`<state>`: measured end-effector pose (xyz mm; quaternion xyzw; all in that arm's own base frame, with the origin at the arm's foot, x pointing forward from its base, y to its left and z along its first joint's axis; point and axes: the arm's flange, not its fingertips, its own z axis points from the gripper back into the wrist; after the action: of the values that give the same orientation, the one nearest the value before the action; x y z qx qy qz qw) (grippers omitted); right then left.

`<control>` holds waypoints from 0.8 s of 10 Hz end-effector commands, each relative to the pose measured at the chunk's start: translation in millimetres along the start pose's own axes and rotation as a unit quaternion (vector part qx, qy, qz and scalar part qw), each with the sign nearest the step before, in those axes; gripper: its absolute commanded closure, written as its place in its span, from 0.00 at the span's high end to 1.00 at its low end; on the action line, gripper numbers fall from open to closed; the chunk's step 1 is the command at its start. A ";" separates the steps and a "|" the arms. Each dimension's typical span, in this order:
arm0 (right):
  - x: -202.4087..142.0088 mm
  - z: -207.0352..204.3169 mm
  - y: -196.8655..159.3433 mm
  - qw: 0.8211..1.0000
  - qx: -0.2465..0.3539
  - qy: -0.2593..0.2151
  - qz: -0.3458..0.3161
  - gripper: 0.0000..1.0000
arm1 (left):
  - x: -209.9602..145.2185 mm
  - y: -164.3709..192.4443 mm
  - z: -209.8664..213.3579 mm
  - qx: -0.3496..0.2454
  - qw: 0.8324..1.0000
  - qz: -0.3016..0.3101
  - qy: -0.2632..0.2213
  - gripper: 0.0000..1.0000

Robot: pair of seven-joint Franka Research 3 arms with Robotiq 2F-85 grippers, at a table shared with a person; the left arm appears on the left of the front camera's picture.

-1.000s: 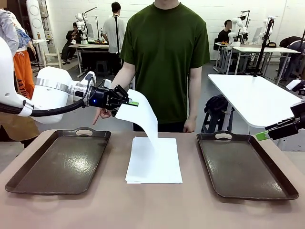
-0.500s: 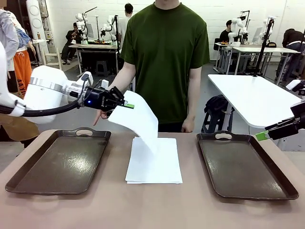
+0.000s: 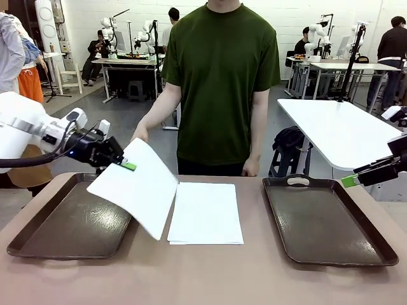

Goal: Sort the A4 documents.
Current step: Place the A4 Paper in the designated Handle tray.

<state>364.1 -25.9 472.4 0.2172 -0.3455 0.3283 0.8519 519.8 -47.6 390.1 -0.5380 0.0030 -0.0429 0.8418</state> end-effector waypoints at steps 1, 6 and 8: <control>0.7 -3.3 -3.8 1.000 0.008 -0.010 0.003 1.00 | -2.8 14.9 15.7 0.047 0.999 -0.008 -0.024 0.01; 0.7 -3.3 -3.8 1.000 0.008 -0.010 0.003 1.00 | 13.8 65.0 70.1 0.140 0.989 -0.007 -0.049 0.01; 0.7 -3.3 -3.8 1.000 0.008 -0.010 0.003 1.00 | 22.6 82.9 87.4 0.162 0.985 -0.001 -0.050 0.01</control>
<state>364.0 -25.9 472.5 0.2168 -0.3455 0.3283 0.8520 543.4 58.6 354.0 -0.4073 -0.0457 -0.0079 0.9121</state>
